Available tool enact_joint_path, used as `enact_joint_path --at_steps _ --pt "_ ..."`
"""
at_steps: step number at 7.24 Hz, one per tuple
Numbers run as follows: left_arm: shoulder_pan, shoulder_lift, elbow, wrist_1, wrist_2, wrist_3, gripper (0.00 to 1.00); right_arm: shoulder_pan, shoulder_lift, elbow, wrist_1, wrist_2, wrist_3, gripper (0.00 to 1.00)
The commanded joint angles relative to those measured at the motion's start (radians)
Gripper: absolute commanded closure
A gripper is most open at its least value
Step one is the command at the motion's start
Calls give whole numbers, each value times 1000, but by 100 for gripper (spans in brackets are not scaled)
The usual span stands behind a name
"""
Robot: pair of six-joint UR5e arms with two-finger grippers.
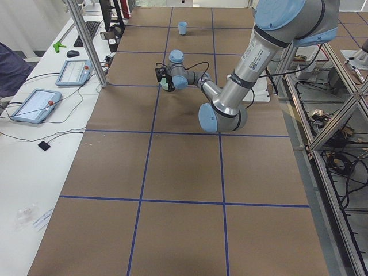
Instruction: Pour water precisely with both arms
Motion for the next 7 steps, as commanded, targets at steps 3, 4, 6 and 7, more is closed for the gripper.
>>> enact_joint_path --at_steps 3,4,6,7 --pt "13 -12 17 3 0 -1 48 0 1 -1 0 2 1 1" --pt "13 -12 22 1 0 -1 49 0 1 -1 0 2 1 1" --pt "13 -12 22 4 0 -1 58 0 1 -1 0 0 1 1" --pt "13 -12 22 7 0 -3 77 0 1 -1 0 2 1 1"
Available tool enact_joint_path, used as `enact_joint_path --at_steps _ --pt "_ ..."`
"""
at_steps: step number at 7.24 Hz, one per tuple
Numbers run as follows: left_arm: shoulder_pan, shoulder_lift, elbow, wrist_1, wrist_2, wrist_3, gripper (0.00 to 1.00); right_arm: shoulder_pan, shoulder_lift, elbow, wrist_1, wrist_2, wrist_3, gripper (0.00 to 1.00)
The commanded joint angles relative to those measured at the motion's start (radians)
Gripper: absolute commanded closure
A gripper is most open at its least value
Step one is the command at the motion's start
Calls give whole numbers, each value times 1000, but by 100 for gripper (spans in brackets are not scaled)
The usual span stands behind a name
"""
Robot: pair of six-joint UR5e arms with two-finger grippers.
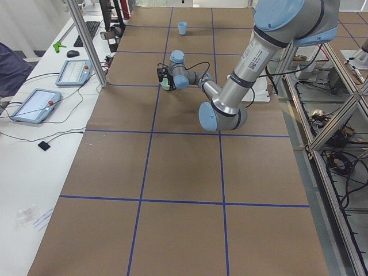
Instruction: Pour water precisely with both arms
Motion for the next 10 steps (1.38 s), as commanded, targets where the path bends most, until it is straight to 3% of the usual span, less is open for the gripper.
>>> enact_joint_path --at_steps 1,5,8,10 --pt "0 0 -1 6 0 -2 100 0 0 0 0 0 2 1" --pt "-17 -2 -24 17 -5 -3 100 0 3 0 2 -2 3 1" --pt "-75 3 -197 283 -35 50 100 0 2 3 2 0 3 1" --pt "-103 67 -294 353 -35 139 100 0 2 8 2 1 3 1"
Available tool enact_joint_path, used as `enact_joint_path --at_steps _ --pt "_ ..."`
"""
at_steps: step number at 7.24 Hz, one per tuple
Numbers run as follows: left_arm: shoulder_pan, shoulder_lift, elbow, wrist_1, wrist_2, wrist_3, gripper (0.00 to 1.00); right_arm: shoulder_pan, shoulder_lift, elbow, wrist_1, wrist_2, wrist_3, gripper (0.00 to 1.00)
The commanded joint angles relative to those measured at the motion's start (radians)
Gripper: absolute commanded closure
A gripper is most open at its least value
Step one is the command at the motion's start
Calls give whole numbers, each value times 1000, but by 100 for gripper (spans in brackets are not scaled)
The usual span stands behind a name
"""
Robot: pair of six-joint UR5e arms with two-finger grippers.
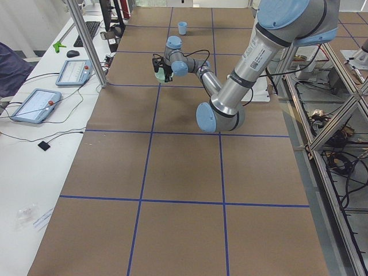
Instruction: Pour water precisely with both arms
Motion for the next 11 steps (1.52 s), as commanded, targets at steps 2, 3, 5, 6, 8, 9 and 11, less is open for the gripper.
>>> enact_joint_path --at_steps 2,3,5,6,8,9,11 --pt "-99 197 -161 43 -71 158 100 0 0 8 -2 1 0 1" --pt "-140 267 -196 43 -108 209 100 0 1 11 0 3 6 1" --pt "-211 422 -244 26 -122 333 100 0 0 22 0 1 11 1" --pt "-251 479 -246 16 -147 403 100 0 0 23 0 1 11 1" --pt "-320 608 -215 -134 -210 488 100 0 0 28 0 0 11 1" --pt "-337 657 -179 -223 -223 508 100 0 0 29 0 0 11 1" --pt "-366 774 -81 -469 -305 531 100 0 1 29 2 0 11 1"
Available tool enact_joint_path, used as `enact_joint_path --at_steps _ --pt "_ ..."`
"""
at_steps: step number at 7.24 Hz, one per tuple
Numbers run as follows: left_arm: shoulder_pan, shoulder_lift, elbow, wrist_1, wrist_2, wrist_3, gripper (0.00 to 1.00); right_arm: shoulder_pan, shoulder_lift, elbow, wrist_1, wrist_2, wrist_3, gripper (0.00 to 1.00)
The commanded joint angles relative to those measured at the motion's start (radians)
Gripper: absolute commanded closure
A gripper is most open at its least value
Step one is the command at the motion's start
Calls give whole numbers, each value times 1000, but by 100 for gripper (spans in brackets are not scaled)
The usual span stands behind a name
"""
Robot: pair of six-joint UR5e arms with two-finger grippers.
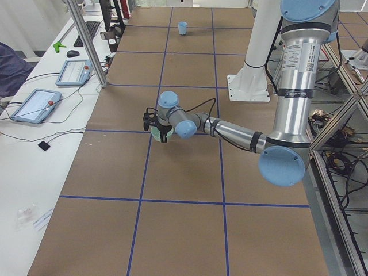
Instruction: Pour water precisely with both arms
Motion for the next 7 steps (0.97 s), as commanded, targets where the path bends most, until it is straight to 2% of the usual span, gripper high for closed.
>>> enact_joint_path --at_steps 1,7 --pt "-25 94 86 -201 -53 21 100 -2 2 1 1 -2 0 1" --pt "-15 100 46 -205 -114 -62 100 0 -1 -4 1 -2 -2 1"
